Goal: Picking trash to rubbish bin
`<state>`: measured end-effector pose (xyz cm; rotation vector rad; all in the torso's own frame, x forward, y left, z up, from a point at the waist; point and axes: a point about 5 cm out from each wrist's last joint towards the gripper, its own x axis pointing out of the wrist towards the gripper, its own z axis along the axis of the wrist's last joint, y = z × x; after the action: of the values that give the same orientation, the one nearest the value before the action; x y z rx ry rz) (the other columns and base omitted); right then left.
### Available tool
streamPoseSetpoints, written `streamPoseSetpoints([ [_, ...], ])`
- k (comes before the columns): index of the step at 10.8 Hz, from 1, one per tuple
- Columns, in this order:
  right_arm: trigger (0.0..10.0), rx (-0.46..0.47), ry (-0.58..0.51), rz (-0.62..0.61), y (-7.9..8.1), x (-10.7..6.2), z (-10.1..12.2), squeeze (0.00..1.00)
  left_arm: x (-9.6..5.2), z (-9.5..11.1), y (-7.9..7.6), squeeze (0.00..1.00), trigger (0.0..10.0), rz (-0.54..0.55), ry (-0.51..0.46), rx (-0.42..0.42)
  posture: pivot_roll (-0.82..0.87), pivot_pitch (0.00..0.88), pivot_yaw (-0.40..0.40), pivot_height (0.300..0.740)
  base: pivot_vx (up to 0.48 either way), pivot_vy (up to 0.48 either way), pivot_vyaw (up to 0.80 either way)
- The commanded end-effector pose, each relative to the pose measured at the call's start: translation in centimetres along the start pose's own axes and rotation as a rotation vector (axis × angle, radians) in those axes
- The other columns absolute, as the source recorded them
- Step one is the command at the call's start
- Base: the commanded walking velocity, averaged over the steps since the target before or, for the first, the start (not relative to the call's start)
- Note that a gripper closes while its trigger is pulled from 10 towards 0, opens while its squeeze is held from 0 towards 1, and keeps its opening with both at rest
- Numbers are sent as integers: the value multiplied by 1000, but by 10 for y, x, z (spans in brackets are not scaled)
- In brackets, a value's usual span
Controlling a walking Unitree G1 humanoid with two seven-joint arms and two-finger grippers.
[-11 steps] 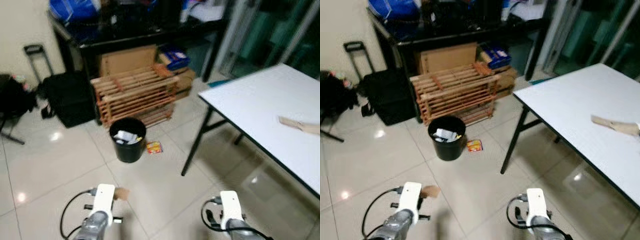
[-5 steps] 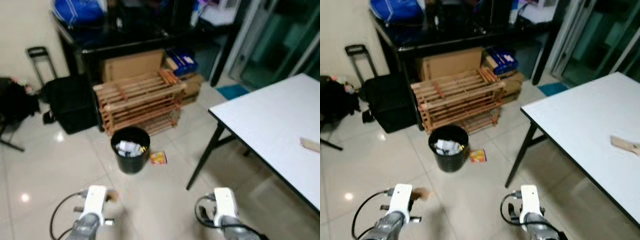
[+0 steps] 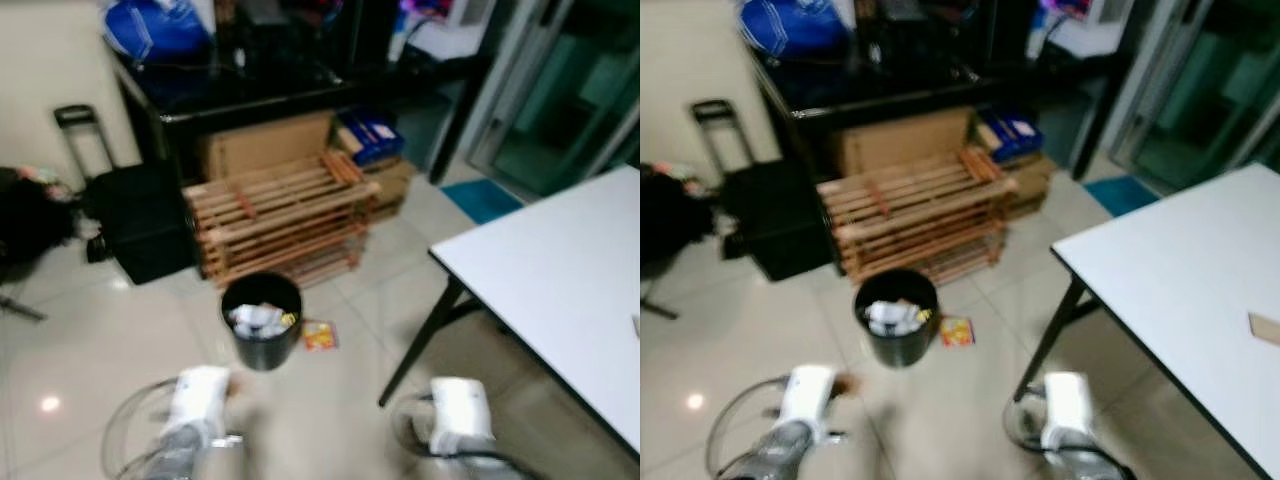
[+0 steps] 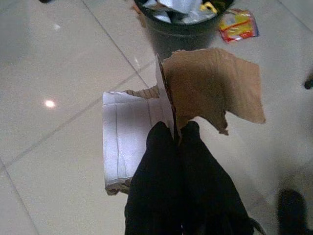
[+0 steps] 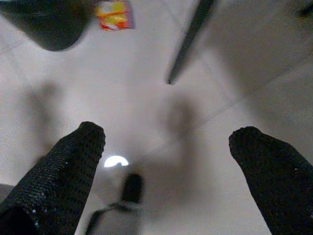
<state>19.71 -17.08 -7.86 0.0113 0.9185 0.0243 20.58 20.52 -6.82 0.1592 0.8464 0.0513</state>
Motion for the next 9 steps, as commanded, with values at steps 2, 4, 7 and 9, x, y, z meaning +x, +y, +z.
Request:
streamPoseSetpoints([
  [2,10000,-5,9,-45,-18,-2,-1,0,2,8,-15,0,10000,-36,-20,0,24,29,-71,740,426,0,0],
  [4,10000,-12,9,-38,-16,-2,-2,0,2,7,-15,0,10000,-37,-18,0,24,30,-71,740,420,0,0],
  [7,10000,-61,19,-41,-17,-3,-4,0,2,9,-16,0,10000,-38,-23,1,25,32,-71,740,423,0,267],
  [9,10000,-60,29,-39,-16,-3,-6,0,2,9,-16,0,10000,-37,-23,1,26,31,-71,740,422,0,800],
])
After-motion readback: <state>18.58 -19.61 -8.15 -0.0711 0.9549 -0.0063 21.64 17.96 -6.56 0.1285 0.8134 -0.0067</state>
